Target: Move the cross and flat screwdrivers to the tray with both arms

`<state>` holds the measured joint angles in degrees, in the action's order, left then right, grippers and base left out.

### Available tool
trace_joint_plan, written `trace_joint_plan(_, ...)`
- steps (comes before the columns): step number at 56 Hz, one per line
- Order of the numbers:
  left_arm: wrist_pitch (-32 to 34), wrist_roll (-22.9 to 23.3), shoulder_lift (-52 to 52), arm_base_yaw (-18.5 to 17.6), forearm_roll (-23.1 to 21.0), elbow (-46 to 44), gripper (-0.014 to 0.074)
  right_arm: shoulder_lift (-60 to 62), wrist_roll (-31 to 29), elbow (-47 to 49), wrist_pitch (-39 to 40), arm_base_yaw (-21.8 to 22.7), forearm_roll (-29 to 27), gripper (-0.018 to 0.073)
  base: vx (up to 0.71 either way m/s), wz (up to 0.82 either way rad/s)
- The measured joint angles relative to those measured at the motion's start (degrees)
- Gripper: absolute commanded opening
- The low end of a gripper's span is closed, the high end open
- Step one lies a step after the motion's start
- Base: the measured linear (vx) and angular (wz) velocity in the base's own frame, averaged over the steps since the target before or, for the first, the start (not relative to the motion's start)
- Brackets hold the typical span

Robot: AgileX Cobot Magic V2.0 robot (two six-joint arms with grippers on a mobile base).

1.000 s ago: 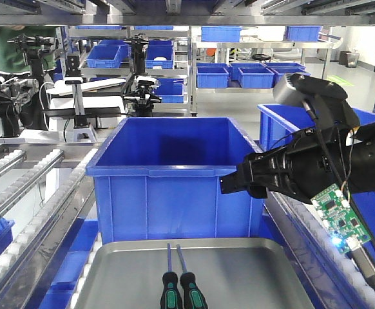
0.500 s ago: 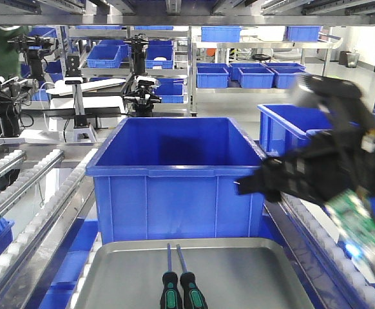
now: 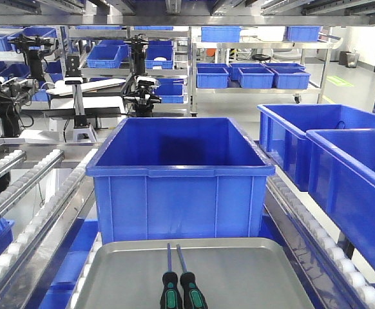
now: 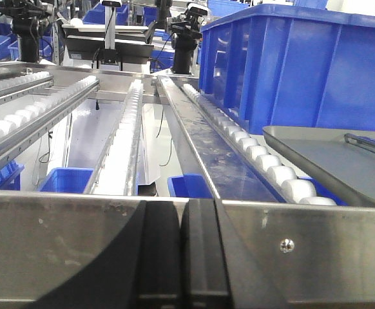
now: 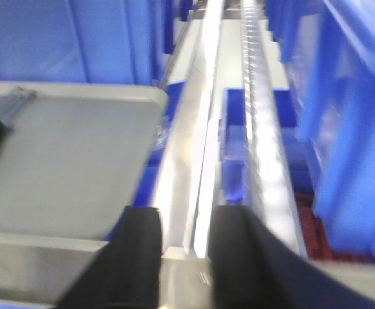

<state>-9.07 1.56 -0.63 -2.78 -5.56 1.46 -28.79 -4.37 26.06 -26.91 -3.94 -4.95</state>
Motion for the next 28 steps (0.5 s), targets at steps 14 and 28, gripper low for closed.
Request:
trace_joint_plan(14,0.0,0.0,0.0,0.0,0.0,0.0,-0.0004,13.1,0.02,-18.17,16.43,0.18,1.97,-0.0014,0.0,0.0)
trace_joint_plan(28,0.06,0.0,0.0,0.0,0.0,0.0,-0.0004,21.77,1.35,-27.71,27.28,0.18,6.23,-0.0012,0.0,0.0)
